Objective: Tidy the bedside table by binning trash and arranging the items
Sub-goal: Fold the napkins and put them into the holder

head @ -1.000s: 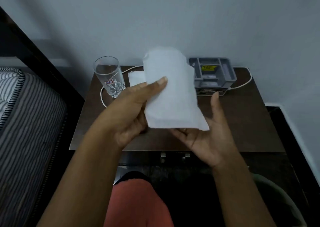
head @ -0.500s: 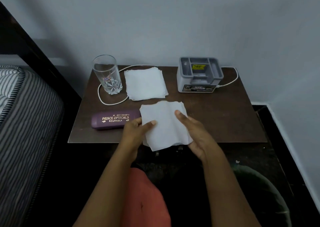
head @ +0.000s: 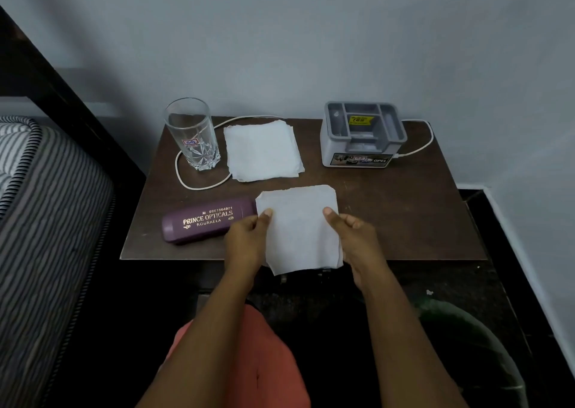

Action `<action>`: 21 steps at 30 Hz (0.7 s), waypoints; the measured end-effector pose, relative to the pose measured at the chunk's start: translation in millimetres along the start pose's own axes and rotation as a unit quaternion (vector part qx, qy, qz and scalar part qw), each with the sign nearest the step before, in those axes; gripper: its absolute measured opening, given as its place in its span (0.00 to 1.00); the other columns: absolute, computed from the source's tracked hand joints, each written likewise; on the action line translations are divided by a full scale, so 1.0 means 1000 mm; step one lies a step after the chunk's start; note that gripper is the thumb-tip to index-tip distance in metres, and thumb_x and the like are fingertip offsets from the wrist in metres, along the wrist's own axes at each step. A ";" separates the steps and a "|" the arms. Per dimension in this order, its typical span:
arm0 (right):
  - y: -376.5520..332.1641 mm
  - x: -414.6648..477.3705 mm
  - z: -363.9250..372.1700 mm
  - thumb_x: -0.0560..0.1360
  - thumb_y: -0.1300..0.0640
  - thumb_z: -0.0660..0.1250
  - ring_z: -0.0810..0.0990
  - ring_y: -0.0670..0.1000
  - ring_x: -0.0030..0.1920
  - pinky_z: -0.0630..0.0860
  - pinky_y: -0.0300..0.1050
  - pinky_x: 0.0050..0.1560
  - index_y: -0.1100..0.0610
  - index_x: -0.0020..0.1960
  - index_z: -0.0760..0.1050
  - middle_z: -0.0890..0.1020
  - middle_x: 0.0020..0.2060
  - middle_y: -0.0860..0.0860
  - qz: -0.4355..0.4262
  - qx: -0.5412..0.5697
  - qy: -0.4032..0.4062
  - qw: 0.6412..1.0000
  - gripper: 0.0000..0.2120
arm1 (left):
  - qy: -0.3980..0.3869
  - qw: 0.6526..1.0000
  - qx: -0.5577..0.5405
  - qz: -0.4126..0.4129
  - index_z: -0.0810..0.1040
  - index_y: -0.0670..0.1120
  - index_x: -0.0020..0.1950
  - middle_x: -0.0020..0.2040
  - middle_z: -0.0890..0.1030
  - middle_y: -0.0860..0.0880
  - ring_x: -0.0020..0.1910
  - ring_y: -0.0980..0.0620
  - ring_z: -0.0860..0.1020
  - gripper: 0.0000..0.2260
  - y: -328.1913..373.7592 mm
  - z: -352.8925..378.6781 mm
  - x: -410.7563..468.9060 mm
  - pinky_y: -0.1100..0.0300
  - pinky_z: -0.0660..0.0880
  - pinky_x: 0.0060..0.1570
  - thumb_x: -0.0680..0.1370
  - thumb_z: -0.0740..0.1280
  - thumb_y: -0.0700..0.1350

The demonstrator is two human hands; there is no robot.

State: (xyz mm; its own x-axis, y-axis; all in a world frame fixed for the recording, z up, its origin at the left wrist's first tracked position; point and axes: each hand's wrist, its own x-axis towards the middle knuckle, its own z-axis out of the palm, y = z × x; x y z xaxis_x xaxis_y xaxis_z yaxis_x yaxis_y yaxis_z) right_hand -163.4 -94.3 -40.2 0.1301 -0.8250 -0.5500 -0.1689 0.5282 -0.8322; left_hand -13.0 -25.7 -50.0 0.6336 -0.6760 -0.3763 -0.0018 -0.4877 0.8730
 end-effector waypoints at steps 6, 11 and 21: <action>0.003 0.003 -0.001 0.72 0.55 0.71 0.82 0.55 0.46 0.79 0.54 0.52 0.55 0.41 0.80 0.84 0.44 0.56 -0.004 -0.005 0.008 1.000 0.04 | -0.078 0.996 -0.026 -0.015 0.81 0.40 0.52 0.45 0.82 0.45 0.43 0.47 0.80 0.11 0.000 0.002 0.000 0.51 0.78 0.49 0.70 0.73 0.39; 0.003 0.008 -0.007 0.71 0.54 0.72 0.83 0.55 0.48 0.80 0.54 0.53 0.59 0.50 0.80 0.84 0.48 0.56 0.022 0.011 -0.019 1.000 0.11 | -0.056 0.998 -0.026 -0.015 0.81 0.42 0.45 0.42 0.82 0.44 0.38 0.50 0.78 0.05 0.001 -0.001 0.000 0.55 0.77 0.42 0.75 0.69 0.43; 0.001 0.006 -0.016 0.74 0.65 0.67 0.81 0.50 0.44 0.81 0.40 0.39 0.57 0.50 0.76 0.82 0.47 0.53 -0.004 0.055 -0.077 0.996 0.07 | -0.117 0.977 -0.174 -0.032 0.79 0.40 0.51 0.37 0.84 0.51 0.32 0.59 0.81 0.06 -0.004 -0.006 0.000 0.67 0.77 0.31 0.76 0.65 0.34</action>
State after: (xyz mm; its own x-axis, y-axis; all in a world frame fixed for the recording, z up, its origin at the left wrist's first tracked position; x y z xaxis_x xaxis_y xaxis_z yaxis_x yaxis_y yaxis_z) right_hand -178.7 -102.1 -43.8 0.2800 -0.7931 -0.5409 -0.0595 0.5480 -0.8344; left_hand -8.7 -20.4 -51.6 0.4288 -0.7781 -0.4590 0.3208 -0.3438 0.8826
